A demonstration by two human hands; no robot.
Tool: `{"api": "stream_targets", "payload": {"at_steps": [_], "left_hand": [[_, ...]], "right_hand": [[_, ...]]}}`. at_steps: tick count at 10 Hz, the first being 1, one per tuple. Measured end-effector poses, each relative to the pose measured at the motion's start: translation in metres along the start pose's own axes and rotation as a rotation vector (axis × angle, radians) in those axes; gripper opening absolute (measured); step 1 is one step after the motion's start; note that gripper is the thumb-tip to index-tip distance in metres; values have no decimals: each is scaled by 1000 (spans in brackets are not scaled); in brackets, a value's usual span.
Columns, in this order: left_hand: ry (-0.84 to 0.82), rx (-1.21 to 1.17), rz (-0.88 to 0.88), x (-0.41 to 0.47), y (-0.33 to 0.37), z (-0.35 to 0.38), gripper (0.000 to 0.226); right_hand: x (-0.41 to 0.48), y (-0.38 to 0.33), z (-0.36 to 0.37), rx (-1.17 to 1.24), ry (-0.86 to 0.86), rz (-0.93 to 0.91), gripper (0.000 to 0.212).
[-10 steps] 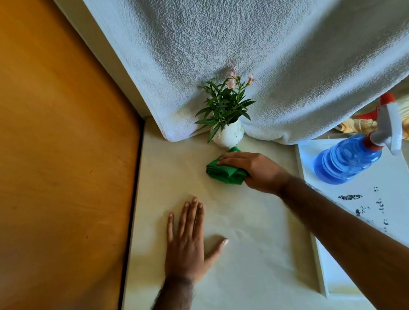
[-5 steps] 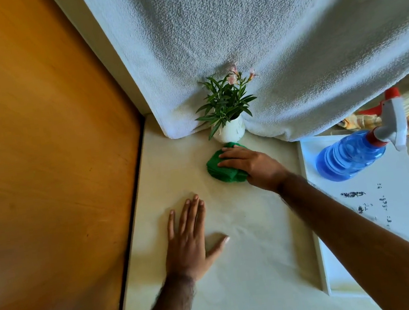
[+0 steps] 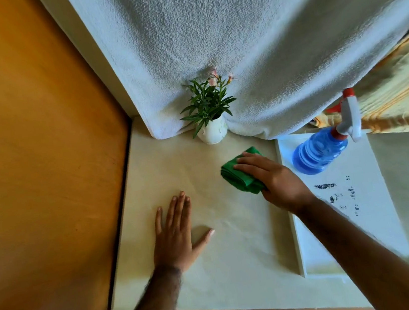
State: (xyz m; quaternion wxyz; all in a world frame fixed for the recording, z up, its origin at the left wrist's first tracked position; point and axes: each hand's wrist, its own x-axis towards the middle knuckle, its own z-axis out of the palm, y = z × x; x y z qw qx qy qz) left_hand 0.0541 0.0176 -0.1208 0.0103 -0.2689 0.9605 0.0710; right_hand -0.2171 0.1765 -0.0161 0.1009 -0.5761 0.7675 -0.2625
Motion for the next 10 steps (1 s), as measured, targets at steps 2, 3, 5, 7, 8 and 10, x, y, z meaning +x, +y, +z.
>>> {"api": "stream_targets", "payload": {"at_steps": [2,3,5,7,8,10], "left_hand": [[34,-22,17,-1,2,-4,105],[44,-16,15,0,4,-4,104],[59,-7,26,0,4,-3,102],[42,24,25,1,2,-2,102],[18,45,37,0,4,-4,101],[-210,-5,-7,7,15,-32,128]], "right_hand": [[-117,14,-10,-206,232,216,61],[-164,22,-7,-274,274,366,71],[-183,37,6,-298,96,433,75],[-189,37,17,-387,-138,431,93],[-187,31,13,-360,-181,434,91],[-162,8,-7,-320,-127,406,96]]}}
